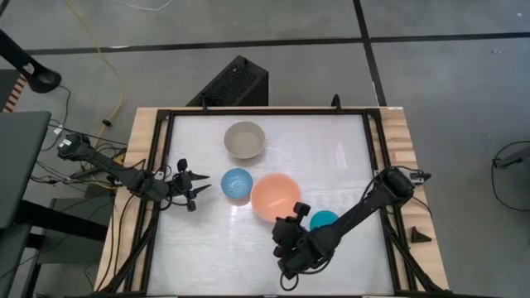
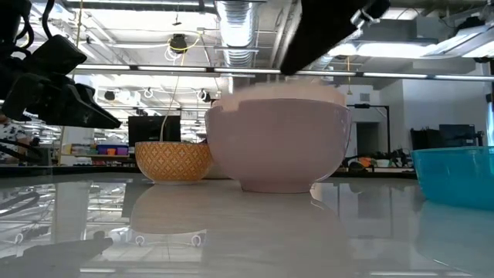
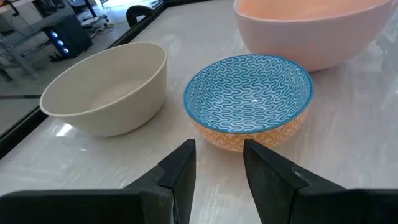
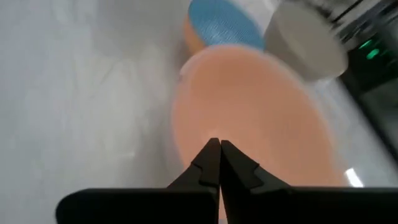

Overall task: Nest bowls inside each other
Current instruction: Stack the gray bowl on the orange bowl

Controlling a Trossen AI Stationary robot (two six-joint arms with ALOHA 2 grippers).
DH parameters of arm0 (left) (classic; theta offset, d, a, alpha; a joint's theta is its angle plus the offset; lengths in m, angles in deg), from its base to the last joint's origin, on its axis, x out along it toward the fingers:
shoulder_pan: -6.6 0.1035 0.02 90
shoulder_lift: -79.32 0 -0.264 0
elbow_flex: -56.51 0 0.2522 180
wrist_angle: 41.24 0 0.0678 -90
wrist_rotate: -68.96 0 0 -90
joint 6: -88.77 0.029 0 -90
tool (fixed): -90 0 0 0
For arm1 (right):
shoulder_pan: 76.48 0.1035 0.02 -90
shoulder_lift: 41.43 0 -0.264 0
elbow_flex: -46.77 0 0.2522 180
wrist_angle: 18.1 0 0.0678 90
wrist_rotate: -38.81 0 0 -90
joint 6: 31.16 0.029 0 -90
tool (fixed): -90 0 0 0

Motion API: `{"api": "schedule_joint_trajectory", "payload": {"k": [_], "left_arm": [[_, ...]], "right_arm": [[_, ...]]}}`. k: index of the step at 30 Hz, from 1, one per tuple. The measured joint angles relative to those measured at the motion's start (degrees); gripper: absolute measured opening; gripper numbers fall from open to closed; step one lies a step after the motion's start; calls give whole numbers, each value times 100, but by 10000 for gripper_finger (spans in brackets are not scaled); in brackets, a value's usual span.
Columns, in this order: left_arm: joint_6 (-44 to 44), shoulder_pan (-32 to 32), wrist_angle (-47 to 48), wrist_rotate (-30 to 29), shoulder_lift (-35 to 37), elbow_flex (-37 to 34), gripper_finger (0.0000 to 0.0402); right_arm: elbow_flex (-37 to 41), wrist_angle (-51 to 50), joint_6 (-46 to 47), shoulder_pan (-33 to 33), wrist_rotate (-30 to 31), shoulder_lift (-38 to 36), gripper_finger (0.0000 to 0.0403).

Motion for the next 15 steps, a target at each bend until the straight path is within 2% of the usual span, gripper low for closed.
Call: {"api": "schedule_joint_trajectory", "payload": {"k": [4, 8, 15], "left_arm": [[0, 1, -2, 0, 0, 0, 125], [0, 1, -5, -1, 0, 0, 125], [0, 0, 2, -2, 0, 0, 125]], "right_arm": [[282, 121, 17, 10, -79, 30, 22], [284, 127, -212, 14, 101, -90, 22], [127, -36, -1048, -188, 387, -850, 26]]}}
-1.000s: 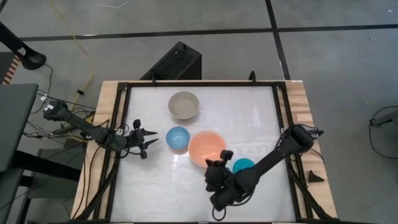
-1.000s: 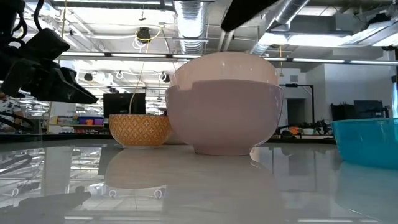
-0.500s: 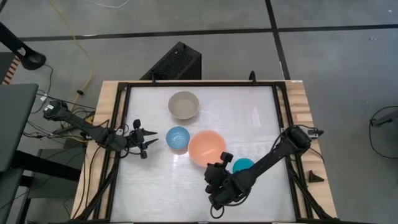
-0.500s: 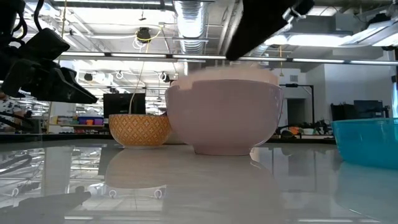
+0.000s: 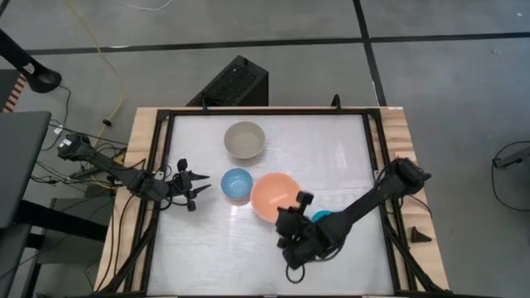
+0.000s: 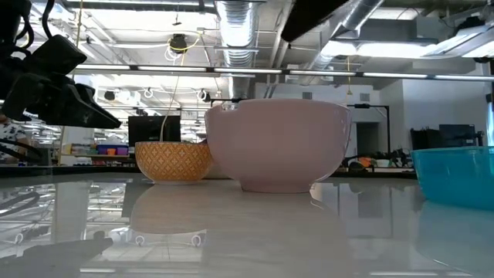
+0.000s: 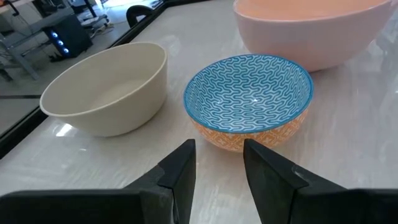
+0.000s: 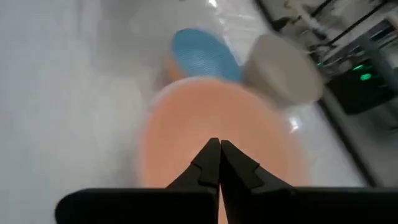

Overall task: Nest bowls inside each other
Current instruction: Stack the gray bowl on the orange bowl

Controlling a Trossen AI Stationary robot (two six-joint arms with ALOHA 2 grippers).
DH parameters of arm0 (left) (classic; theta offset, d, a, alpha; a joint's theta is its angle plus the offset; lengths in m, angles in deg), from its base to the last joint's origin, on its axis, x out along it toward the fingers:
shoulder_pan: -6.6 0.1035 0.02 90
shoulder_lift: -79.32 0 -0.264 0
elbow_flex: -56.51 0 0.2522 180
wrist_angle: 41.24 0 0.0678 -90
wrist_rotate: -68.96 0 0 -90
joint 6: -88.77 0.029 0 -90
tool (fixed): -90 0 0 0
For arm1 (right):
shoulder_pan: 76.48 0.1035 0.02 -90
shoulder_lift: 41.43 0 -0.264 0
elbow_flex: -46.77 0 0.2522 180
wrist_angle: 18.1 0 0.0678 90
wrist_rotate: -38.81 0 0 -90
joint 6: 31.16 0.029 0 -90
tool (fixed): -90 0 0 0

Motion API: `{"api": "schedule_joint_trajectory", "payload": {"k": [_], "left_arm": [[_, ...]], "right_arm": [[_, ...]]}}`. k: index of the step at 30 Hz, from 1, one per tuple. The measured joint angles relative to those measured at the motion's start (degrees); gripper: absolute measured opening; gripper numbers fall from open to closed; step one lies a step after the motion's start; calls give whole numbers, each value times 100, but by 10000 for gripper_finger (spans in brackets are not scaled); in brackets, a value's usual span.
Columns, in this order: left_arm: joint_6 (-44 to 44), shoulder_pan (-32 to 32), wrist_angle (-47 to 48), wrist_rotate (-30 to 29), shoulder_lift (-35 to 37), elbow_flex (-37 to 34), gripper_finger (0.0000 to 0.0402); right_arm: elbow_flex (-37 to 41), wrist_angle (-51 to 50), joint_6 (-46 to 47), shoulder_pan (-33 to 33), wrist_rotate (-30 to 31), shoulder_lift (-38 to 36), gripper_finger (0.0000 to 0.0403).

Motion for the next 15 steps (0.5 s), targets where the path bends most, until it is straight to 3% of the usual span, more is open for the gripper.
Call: {"api": "schedule_joint_trajectory", "payload": {"k": [4, 7, 10, 13, 15], "left_arm": [[0, 0, 2, 0, 0, 0, 125], [0, -1, 4, -1, 0, 0, 125], [0, -2, 7, -2, 0, 0, 125], [0, -1, 9, -2, 0, 0, 125], [0, -2, 9, -1, 0, 0, 125]], "right_arm": [[97, -732, -7, -498, -94, -466, 19], [563, -653, -4, -888, -636, -849, 19], [1402, 204, -400, -1150, -1336, -1337, 20], [2381, 1736, -786, -1371, -2288, -2031, 21], [2976, 2679, -925, -1502, -2590, -2437, 21]]}}
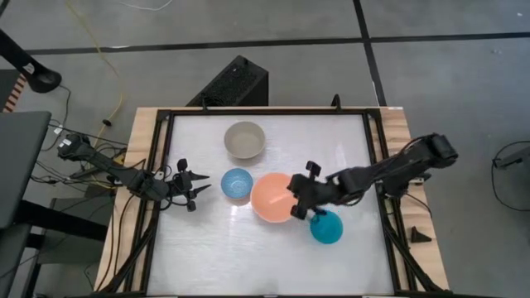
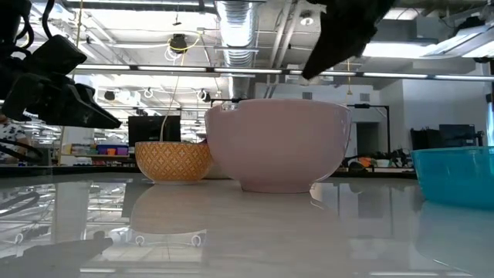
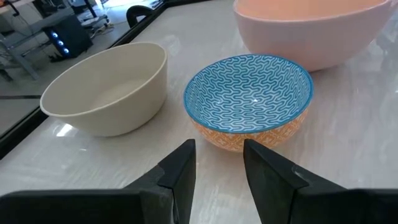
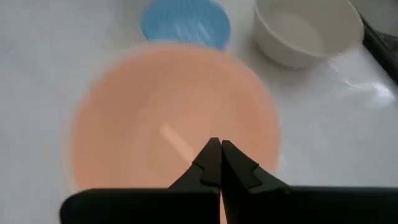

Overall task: Nest bowls inside each other
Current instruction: Stack the gray bowl on the orange bowl

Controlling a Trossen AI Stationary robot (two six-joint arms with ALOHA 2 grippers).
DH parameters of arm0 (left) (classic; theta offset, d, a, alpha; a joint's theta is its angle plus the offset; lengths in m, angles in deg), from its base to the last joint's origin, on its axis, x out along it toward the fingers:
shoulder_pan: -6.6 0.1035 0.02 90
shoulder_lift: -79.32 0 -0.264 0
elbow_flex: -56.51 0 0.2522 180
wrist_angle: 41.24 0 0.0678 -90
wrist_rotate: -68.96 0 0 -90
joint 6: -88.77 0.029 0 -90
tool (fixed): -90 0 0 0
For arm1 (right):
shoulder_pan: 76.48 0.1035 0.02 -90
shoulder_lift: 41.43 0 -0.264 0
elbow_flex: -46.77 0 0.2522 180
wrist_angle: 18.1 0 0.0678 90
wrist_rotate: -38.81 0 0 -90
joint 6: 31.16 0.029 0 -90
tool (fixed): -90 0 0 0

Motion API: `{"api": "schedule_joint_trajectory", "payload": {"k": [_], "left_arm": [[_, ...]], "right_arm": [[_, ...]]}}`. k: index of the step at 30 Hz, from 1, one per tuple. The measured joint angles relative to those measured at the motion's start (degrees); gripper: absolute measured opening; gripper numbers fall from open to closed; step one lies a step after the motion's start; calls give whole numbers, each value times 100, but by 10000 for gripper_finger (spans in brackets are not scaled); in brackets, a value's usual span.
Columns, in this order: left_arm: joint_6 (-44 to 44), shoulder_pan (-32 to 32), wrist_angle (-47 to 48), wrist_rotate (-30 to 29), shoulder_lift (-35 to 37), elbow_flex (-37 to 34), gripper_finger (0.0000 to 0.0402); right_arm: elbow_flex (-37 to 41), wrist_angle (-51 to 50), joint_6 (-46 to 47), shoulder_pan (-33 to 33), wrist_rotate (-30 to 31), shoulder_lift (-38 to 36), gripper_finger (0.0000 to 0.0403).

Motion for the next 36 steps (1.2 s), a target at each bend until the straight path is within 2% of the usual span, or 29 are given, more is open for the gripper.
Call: {"api": "schedule_joint_trajectory", "payload": {"k": [4, 9, 13, 27, 32, 36], "left_arm": [[0, 0, 2, -1, -2, 0, 126], [0, 2, 4, -1, 0, 0, 125], [0, 0, 7, -1, 0, 0, 125], [0, 1, 9, 0, 0, 0, 125], [0, 0, 9, 1, 0, 0, 125], [0, 1, 9, -1, 0, 0, 125]], "right_arm": [[933, 1043, -252, -208, -184, -602, 22], [1914, 2388, -360, -815, -1384, -945, 23], [2330, 3175, -460, -1232, -1918, -934, 23], [2383, 3220, -430, -1610, -2123, -788, 24], [1881, 3262, -774, -1714, -2070, -821, 25], [1181, 3072, -1252, -2125, -1994, -469, 31]]}}
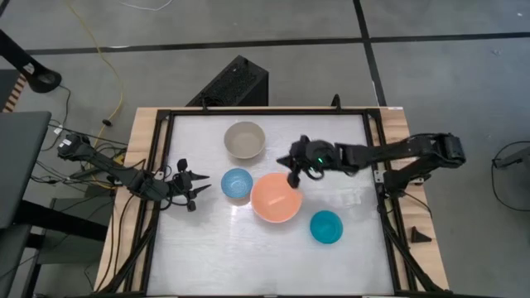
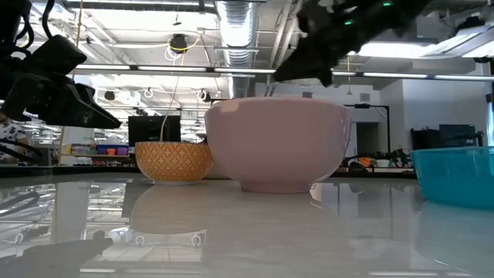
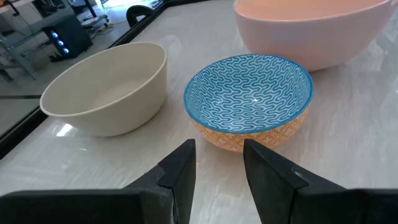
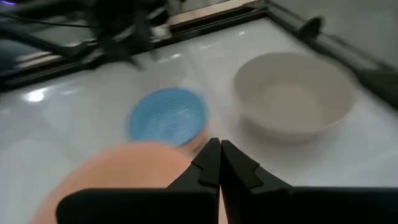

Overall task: Nest bowls inside each other
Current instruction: Stack the gray bowl on the orange bowl

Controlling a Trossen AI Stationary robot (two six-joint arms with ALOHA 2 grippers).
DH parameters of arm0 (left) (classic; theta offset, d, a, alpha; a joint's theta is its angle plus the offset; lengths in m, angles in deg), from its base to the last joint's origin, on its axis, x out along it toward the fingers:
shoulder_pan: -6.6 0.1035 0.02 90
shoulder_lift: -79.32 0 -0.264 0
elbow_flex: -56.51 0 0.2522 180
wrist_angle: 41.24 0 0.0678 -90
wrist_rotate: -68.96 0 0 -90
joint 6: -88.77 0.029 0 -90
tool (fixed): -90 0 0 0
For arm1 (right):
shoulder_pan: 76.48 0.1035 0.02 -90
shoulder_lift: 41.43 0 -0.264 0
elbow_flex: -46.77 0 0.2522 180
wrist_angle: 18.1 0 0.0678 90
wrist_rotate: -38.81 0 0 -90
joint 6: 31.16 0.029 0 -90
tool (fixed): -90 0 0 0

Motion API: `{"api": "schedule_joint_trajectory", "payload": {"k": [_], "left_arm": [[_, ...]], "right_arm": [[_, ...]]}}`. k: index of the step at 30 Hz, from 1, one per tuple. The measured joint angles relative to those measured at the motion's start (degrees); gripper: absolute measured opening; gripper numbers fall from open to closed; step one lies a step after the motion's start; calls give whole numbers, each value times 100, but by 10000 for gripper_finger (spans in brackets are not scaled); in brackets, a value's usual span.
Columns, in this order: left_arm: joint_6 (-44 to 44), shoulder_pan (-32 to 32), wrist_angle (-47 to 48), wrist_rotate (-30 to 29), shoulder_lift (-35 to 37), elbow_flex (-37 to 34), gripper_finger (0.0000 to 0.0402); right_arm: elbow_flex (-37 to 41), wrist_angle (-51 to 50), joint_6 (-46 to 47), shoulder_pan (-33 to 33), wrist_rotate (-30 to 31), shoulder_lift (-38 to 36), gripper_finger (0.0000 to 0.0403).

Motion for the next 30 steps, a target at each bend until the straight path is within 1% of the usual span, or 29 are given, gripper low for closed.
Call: {"api": "schedule_joint_trajectory", "payload": {"k": [3, 7, 11, 13, 18, 21, 24, 28, 30], "left_arm": [[0, -1, 0, 2, 0, 0, 125], [0, 0, 0, -1, 0, 0, 125], [0, -1, 0, 11, 2, 0, 125], [0, -1, 0, 11, 0, 0, 125], [0, 1, 0, 7, 0, 0, 125], [0, -1, 0, 8, 0, 0, 125], [0, 1, 1, 4, 0, 0, 125], [0, 1, 0, 2, 0, 0, 125], [0, 1, 0, 2, 0, 0, 125]], "right_arm": [[-726, -326, -371, -387, -210, 542, 44], [-1913, -1264, -1138, -765, -686, 1468, 71], [-3059, -2213, -1795, -961, -1319, 2331, 115], [-3560, -2643, -2102, -1009, -1497, 2702, 144], [-4510, -3521, -3023, -1024, -1448, 3488, 223], [-4879, -3898, -3396, -1024, -1389, 3885, 254], [-5103, -4021, -3655, -1024, -1144, 4204, 263], [-5265, -4021, -3912, -1024, -762, 4558, 264], [-5273, -4018, -3997, -1028, -714, 4644, 265]]}}
